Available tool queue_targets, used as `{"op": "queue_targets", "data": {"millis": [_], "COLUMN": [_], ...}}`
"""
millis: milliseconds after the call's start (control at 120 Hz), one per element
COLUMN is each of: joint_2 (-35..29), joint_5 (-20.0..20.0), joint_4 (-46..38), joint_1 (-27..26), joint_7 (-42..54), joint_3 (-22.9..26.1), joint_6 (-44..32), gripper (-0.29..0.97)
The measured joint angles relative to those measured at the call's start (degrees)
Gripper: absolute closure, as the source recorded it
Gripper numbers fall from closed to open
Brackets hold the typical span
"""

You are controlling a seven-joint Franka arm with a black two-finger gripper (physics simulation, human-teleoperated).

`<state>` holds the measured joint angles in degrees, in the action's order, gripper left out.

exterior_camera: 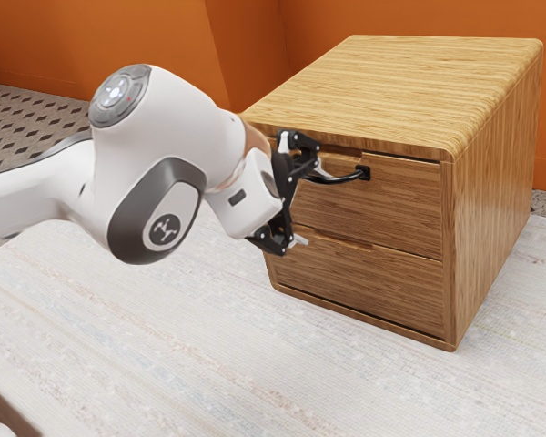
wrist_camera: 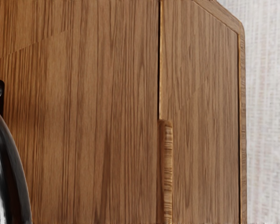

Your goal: Pull the drawer handle with one arm to open the drawer

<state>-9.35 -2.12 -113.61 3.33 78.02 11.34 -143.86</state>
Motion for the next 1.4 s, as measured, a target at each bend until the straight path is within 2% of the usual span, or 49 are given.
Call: {"op": "queue_targets", "data": {"millis": [192, 317, 450, 533, 625, 792, 883, 1150, 1167, 1200, 1283, 1400], "joint_2": [-1.8, -6.1, -10.8, -13.5, -15.2, -19.0, -20.5, -25.8, -25.9, -26.2, -27.2, -28.8], "joint_5": [-0.1, -0.2, 0.0, 0.0, 0.0, -0.7, -1.4, -5.6, -5.7, -5.5, -4.1, -0.3], "joint_4": [-2.4, -6.1, -10.4, -12.7, -14.7, -17.8, -19.6, -23.4, -23.4, -23.6, -23.9, -24.4], "joint_1": [-0.1, -0.1, 0.1, 0.1, 0.1, -0.3, -0.4, -1.1, -1.2, -1.1, -0.9, -0.5], "joint_7": [0.7, 1.0, 1.2, 1.1, 1.0, 0.8, 0.6, 0.1, 0.0, -0.3, -1.4, -3.2], "joint_3": [0.0, 0.0, -0.1, -0.1, 0.0, -0.2, -0.4, -0.4, -0.3, -0.2, 0.2, 0.5], "joint_6": [0.3, 0.3, 0.4, 0.5, 0.4, 0.4, 0.3, 0.0, 0.0, 0.0, 0.1, 0.9], "gripper": [0.00, 0.06, 0.03, 0.06, 0.00, 0.08, 0.01, 0.30, 0.29, 0.28, 0.36, 0.22]}}
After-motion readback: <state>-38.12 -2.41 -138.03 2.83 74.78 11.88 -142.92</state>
